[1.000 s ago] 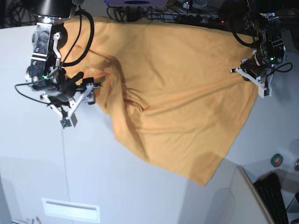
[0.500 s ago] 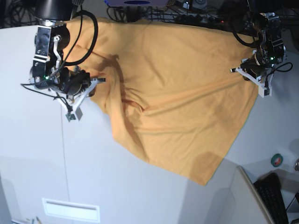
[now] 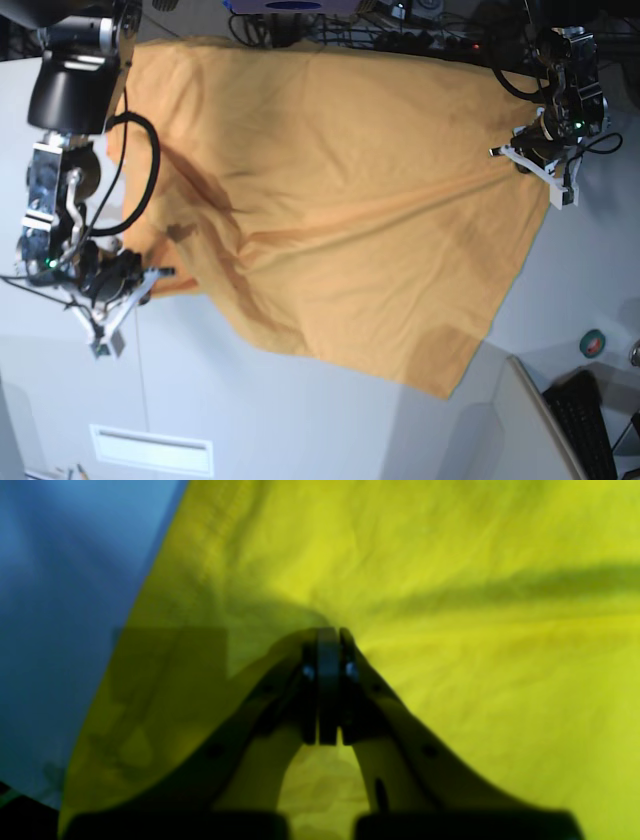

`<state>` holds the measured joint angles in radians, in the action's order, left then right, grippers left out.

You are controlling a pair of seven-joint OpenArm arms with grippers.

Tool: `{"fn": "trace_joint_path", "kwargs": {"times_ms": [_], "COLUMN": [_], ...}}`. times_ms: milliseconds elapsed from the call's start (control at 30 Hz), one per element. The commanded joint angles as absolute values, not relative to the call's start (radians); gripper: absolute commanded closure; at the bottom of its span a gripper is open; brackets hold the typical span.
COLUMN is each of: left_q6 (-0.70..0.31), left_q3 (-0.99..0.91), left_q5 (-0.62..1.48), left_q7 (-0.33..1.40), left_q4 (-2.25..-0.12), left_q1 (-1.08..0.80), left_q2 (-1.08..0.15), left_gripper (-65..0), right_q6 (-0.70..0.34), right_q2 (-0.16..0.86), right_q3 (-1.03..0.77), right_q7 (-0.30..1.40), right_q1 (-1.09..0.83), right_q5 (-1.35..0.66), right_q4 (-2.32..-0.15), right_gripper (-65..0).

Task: Layout the t-shirt on the table in an organized manner, then fold the t-shirt properly
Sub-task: 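Pull the shirt with both grippers to straighten it across the table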

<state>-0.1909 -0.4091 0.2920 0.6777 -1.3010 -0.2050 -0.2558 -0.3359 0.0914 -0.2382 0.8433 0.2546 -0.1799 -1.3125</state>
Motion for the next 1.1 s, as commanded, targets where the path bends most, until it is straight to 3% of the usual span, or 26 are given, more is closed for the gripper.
{"fn": "trace_joint_path", "kwargs": {"times_ms": [0,267,433,533,567,600,633,733,767,800,933,1067], "left_q6": [-0.194,-0.194,-0.194,-0.194,-0.194,-0.194,-0.194,-0.194,-0.194,-0.194,-0.194,-0.194], "left_q3": [-0.414,-0.414,-0.407,-0.409,-0.412,-0.414,-0.414,-0.414,-0.414,-0.414,-0.401,-0.400], "left_q5": [0.297,0.297,0.297,0.297,0.297,0.297,0.297,0.298,0.297,0.289,0.286,0.286], "left_q7": [0.668,0.668,0.668,0.670,0.677,0.699,0.723,0.763,0.765,0.765,0.768,0.768], "left_q4": [-1.319,-1.319,-1.320,-1.320,-1.325,-1.337,-1.359,-1.442,-1.454,-1.455,-1.371,-1.280], "left_q1": [-0.200,-0.199,-0.173,-0.165,-0.165,-0.163,-0.163,-0.165,-0.163,-0.154,-0.079,-0.042], "left_q2": [-0.271,-0.271,-0.271,-0.271,-0.272,-0.274,-0.274,-0.274,-0.274,-0.274,-0.277,-0.280], "left_gripper": [0.0,0.0,0.0,0.0,0.0,0.0,0.0,0.0,0.0,0.0,0.0,0.0], "right_q6": [-0.309,-0.134,-0.084,-0.071,-0.071,-0.073,-0.077,-0.137,-0.157,-0.166,-0.220,-0.300], "right_q2": [0.122,0.239,0.245,0.245,0.245,0.243,0.242,0.237,0.236,0.226,0.185,0.163], "right_q3": [-0.240,-0.240,-0.239,-0.239,-0.239,-0.239,-0.239,-0.232,-0.232,-0.232,-0.229,-0.177], "right_q7": [0.779,0.418,0.363,0.406,0.423,0.435,0.444,0.530,0.588,0.642,0.857,0.881], "right_q1": [0.312,0.506,0.535,0.522,0.498,0.469,0.438,0.305,0.266,0.234,0.116,-0.015], "right_q5": [-0.188,-0.188,-0.188,-0.188,-0.188,-0.188,-0.188,-0.189,-0.189,-0.189,-0.189,-0.189], "right_q4": [-1.287,-0.957,-0.888,-0.912,-0.944,-0.995,-1.058,-1.268,-1.325,-1.362,-1.385,-1.403], "right_gripper": [0.0,0.0,-0.5,-34.7,-41.7,-41.6,-37.5,-13.7,-3.0,0.0,0.0,0.0]}}
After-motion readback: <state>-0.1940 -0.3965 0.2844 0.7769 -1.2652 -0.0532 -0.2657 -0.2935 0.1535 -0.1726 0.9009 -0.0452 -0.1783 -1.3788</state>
